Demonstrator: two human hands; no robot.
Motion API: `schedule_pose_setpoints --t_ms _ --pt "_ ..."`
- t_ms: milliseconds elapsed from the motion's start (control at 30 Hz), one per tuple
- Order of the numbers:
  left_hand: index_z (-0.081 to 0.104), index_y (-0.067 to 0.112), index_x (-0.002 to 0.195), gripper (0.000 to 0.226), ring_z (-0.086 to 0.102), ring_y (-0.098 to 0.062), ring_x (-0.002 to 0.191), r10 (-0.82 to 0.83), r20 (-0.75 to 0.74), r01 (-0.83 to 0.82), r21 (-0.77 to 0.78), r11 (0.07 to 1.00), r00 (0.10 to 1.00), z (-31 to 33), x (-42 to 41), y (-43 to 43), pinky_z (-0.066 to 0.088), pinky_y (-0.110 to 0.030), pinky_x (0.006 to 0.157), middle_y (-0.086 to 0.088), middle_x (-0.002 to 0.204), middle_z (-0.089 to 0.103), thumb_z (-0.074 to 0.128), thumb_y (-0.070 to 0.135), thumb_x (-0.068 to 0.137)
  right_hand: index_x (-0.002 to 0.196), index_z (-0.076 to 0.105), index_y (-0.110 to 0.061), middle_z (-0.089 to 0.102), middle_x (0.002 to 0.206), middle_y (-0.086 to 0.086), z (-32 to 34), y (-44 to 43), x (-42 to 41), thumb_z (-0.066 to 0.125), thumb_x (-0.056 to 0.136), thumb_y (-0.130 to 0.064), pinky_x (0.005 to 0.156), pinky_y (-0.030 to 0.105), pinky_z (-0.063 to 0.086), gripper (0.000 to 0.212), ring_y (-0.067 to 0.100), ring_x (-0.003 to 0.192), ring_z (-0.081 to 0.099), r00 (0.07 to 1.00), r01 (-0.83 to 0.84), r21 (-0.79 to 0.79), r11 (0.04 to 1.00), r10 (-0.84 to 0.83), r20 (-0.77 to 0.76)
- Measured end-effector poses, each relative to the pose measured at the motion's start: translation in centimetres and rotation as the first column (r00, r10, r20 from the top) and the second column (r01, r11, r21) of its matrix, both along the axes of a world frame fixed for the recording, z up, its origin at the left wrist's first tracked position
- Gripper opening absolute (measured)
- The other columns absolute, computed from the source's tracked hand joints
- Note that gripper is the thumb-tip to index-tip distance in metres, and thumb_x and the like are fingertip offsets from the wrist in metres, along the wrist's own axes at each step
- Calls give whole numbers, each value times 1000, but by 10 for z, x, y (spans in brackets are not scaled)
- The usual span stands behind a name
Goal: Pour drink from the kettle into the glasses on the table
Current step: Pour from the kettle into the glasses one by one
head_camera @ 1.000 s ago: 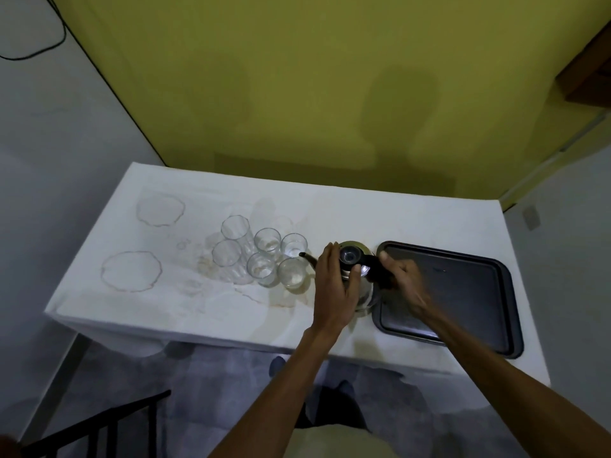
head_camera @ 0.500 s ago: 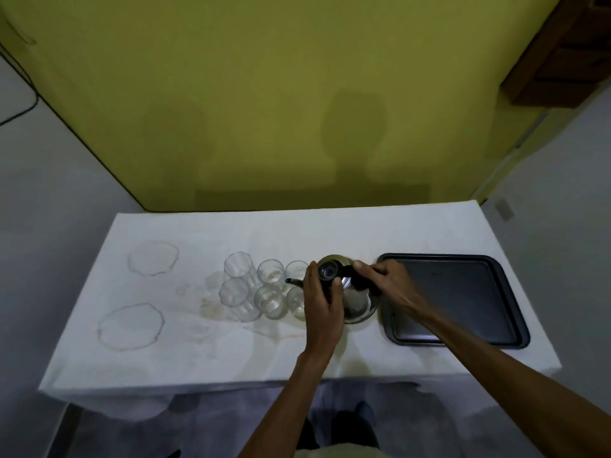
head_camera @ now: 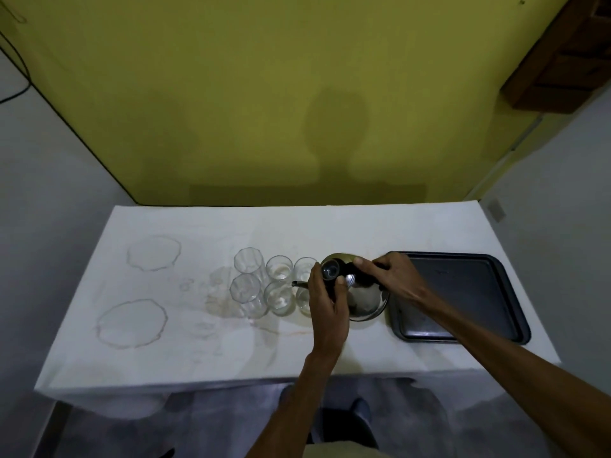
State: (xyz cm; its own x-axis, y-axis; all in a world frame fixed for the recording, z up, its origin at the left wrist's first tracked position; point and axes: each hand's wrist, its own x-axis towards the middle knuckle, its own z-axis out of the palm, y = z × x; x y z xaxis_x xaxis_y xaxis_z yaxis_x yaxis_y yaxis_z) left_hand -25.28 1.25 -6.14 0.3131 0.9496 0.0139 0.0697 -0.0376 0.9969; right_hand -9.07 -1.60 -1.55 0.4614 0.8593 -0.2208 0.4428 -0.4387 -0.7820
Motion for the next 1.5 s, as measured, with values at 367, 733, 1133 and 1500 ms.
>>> schedule_pose_setpoints --t_ms 367,733,1133,1500 --pt "48 14 144 47 54 1 126 -12 -19 11 -24 1000 1000 -4 -3 8 45 -15 103 -3 138 60 48 36 103 68 83 -13 76 68 21 5 5 -3 42 56 -108 65 48 57 104 37 60 68 998 -9 -47 999 11 55" --pt "44 12 149 61 52 -16 136 -9 -11 8 -42 999 1000 -8 2 6 45 -31 111 -7 146 56 45 48 100 47 63 -8 63 53 23 10 6 -2 40 51 -109 57 33 38 104 19 50 54 995 11 -74 997 -4 98" --pt "44 11 149 54 54 -14 134 11 1 -10 -59 998 1000 -4 11 4 44 -15 105 -7 144 57 46 39 102 63 72 3 69 61 26 11 10 9 33 53 -111 56 36 41 120 28 50 59 984 -62 -90 994 76 161" --pt "45 11 148 53 53 -9 132 51 6 -51 -56 997 999 -5 16 3 42 -10 103 -5 143 57 46 38 102 31 57 -32 50 40 0 18 17 12 68 93 -58 52 29 32 68 14 44 46 968 -116 -101 988 135 213"
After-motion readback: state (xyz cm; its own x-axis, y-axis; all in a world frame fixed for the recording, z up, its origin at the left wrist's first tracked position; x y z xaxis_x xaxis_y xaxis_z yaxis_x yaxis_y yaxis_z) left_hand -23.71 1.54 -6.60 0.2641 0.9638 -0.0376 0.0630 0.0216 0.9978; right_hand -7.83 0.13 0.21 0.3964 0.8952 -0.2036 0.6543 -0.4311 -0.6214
